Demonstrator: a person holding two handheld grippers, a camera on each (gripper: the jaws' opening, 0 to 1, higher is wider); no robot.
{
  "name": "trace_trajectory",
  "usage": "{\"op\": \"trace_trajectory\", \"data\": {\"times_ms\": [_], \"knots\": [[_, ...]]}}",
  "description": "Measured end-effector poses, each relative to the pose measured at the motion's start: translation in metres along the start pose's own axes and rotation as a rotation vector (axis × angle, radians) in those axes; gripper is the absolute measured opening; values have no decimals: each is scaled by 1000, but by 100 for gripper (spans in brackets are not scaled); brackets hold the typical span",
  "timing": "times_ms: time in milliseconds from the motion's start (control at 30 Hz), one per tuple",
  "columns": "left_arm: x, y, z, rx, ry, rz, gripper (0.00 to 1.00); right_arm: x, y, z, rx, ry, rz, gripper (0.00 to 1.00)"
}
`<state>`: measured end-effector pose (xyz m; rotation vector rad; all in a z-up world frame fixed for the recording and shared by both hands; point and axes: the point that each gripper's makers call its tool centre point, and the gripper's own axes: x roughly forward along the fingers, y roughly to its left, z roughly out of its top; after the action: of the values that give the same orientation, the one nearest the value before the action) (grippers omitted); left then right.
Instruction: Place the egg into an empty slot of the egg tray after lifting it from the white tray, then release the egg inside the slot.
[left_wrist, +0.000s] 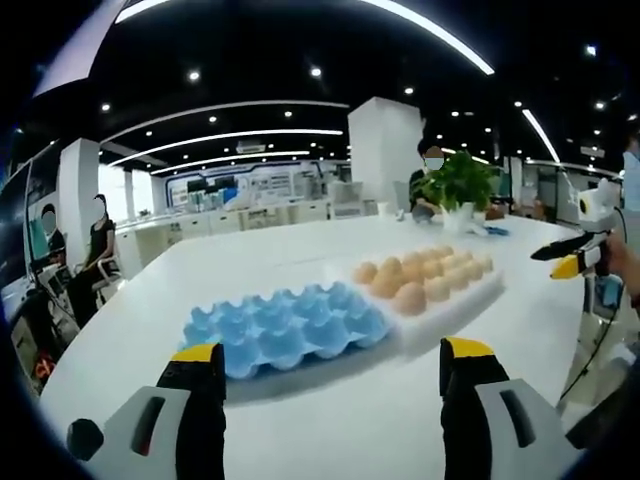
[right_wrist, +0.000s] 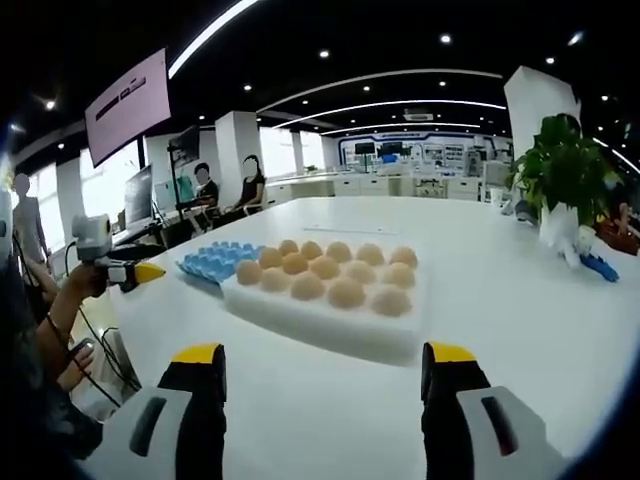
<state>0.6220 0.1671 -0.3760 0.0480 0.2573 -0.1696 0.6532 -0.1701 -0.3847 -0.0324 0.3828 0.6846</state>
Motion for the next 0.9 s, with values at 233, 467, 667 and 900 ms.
{"op": "trace_trajectory", "data": {"times_ms": [233, 467, 667, 900], "knots": [[8, 0, 6, 10, -7, 3, 89, 3, 1, 2, 2, -2, 4, 83], [14, 0, 6, 5, -3, -5, 87, 4, -1, 2, 6, -2, 2, 83], [21, 5, 12, -5, -9, 3, 85, 3, -3, 2, 9, -4, -3, 83], [29, 4, 12, -6, -3, 1, 84, 2, -6, 1, 17, -6, -10, 83]]}}
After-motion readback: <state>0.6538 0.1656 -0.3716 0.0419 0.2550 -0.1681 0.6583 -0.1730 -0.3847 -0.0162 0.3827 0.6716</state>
